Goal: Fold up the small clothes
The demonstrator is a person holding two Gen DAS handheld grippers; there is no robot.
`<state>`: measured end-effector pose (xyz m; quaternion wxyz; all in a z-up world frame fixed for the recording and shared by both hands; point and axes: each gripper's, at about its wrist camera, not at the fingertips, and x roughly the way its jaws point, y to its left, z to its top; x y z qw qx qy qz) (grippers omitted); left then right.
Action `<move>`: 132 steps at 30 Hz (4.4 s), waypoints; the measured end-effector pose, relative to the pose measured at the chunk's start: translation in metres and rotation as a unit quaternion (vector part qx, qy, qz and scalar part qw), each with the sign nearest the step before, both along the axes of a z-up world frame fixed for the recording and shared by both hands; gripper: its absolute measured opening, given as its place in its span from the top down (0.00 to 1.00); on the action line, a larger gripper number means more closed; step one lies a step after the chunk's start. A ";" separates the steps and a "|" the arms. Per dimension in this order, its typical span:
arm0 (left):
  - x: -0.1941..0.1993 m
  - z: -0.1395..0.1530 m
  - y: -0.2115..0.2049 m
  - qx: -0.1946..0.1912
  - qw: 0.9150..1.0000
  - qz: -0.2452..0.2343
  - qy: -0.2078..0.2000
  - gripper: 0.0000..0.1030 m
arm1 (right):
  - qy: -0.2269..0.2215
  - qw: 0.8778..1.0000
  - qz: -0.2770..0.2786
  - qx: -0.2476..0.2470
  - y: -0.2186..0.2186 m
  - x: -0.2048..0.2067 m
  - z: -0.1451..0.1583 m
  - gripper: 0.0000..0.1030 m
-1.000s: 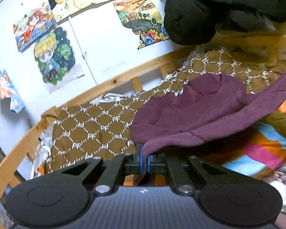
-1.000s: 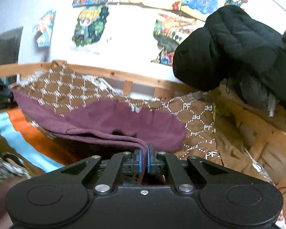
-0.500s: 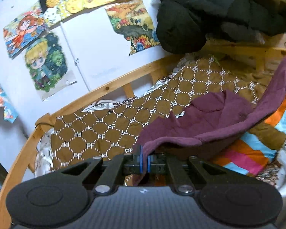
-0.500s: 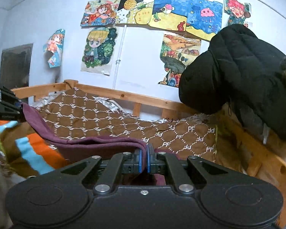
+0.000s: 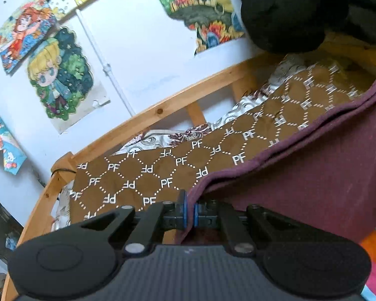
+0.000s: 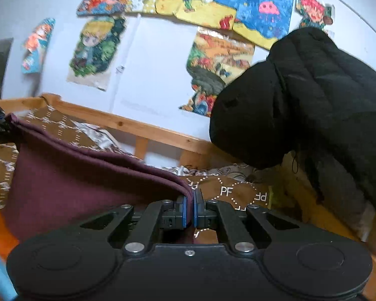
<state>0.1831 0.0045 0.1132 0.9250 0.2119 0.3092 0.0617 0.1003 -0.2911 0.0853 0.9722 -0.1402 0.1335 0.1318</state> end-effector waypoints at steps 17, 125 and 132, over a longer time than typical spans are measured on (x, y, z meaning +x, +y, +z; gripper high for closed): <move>0.139 -0.121 0.024 -0.030 0.989 0.011 0.144 0.94 | 0.132 0.991 0.004 -0.029 0.035 0.147 -0.110 0.96; -0.029 -0.127 0.103 -0.251 0.959 0.043 0.125 0.19 | 0.213 0.957 -0.029 0.197 -0.058 -0.012 -0.147 0.44; -0.008 -0.158 0.141 -0.378 0.906 0.091 0.168 0.74 | 0.212 0.959 -0.030 0.187 -0.055 -0.013 -0.147 0.34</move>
